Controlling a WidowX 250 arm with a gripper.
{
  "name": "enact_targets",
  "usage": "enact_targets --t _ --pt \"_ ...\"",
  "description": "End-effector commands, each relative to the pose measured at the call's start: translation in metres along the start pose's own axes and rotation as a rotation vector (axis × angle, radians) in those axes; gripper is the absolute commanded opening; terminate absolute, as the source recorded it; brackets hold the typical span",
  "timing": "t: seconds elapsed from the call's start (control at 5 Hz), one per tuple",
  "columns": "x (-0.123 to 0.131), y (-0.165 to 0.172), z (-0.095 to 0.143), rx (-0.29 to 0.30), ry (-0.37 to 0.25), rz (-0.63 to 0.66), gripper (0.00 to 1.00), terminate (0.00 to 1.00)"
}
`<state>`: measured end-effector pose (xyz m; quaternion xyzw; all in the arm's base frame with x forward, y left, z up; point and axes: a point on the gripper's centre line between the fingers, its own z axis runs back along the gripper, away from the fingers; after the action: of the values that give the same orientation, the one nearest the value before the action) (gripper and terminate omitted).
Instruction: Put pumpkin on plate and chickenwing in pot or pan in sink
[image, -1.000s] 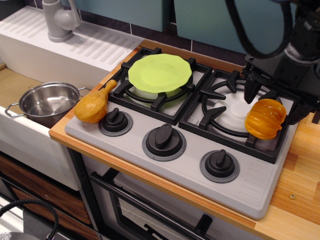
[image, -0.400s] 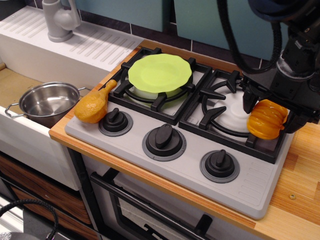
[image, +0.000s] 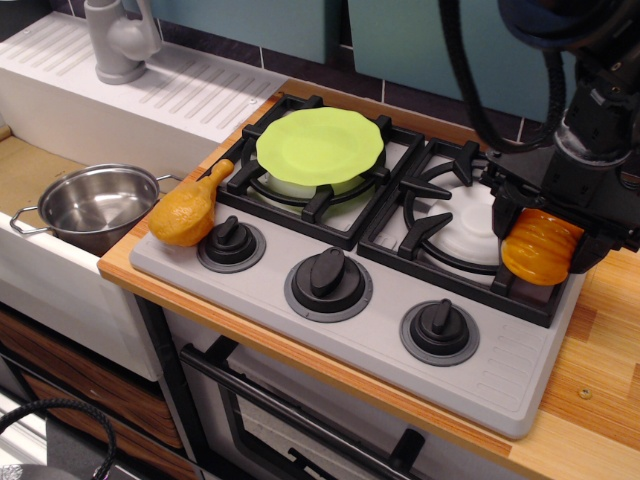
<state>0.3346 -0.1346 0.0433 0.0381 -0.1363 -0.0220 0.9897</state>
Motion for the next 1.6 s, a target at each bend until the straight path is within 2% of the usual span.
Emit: enact_targets --t 0.0,0.2,0.4,0.6,1.0,1.4 --pt "0.015 -0.002 0.036 -0.007 0.024 0.016 0.0 0.0" --pt "0.019 0.003 0.066 0.008 0.067 0.014 0.0 0.0" --pt "0.023 0.014 0.083 0.048 0.084 0.002 0.0 0.0" --pt "0.029 0.041 0.084 0.058 0.081 -0.045 0.0 0.0" --pt "0.036 0.092 0.076 0.024 0.08 -0.107 0.0 0.0" --pt "0.039 0.131 0.063 0.012 0.049 -0.147 0.0 0.0"
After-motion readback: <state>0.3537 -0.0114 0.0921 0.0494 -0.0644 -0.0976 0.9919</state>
